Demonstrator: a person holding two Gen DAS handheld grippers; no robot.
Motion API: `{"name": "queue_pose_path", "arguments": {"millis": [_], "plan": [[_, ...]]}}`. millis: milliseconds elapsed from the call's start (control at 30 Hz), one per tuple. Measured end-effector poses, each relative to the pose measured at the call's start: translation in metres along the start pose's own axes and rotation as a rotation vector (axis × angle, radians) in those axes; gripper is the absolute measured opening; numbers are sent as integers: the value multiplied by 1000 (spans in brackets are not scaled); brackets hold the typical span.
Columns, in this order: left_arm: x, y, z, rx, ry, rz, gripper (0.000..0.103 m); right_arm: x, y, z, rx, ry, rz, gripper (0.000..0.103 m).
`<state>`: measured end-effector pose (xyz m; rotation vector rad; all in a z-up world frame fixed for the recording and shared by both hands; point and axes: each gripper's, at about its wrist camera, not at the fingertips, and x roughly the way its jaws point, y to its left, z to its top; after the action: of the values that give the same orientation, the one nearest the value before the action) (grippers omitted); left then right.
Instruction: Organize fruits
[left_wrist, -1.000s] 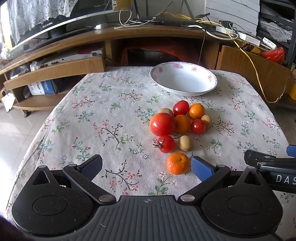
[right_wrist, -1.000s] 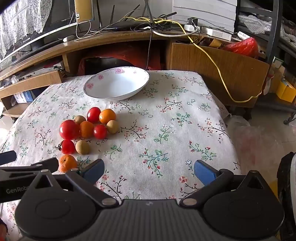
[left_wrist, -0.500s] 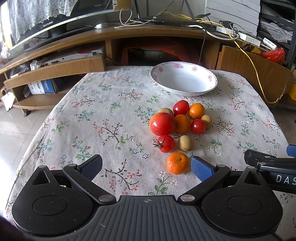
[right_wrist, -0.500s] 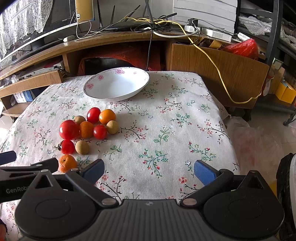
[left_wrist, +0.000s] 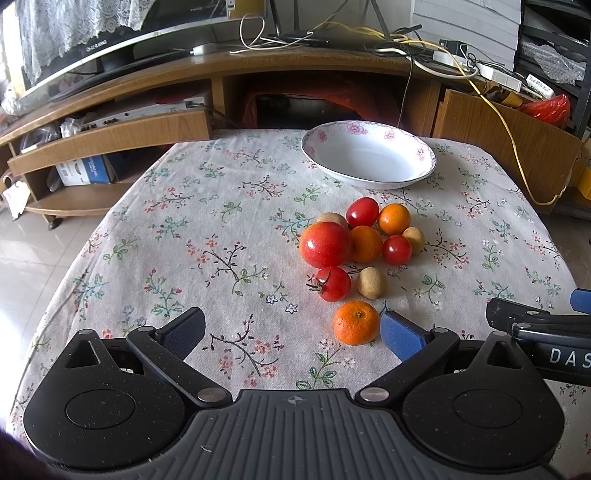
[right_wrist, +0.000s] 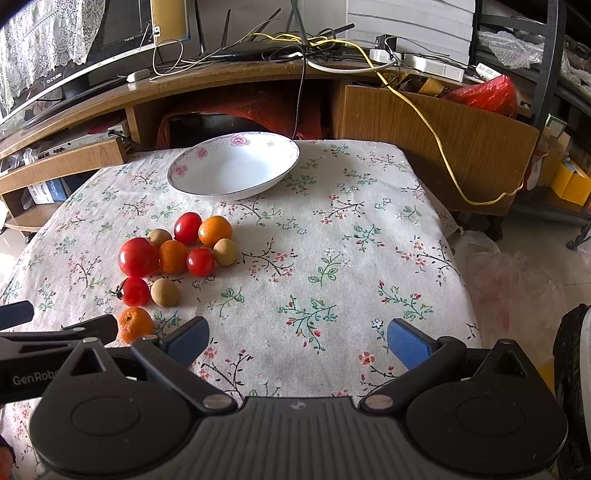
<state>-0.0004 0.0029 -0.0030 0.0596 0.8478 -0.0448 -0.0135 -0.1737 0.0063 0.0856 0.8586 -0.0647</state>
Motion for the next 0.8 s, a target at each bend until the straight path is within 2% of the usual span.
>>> {"name": "queue_pose_path", "arguments": {"millis": [800], "plan": [[5, 3, -5, 12, 18, -1, 98, 7, 8, -3, -33, 39, 51, 95]]}}
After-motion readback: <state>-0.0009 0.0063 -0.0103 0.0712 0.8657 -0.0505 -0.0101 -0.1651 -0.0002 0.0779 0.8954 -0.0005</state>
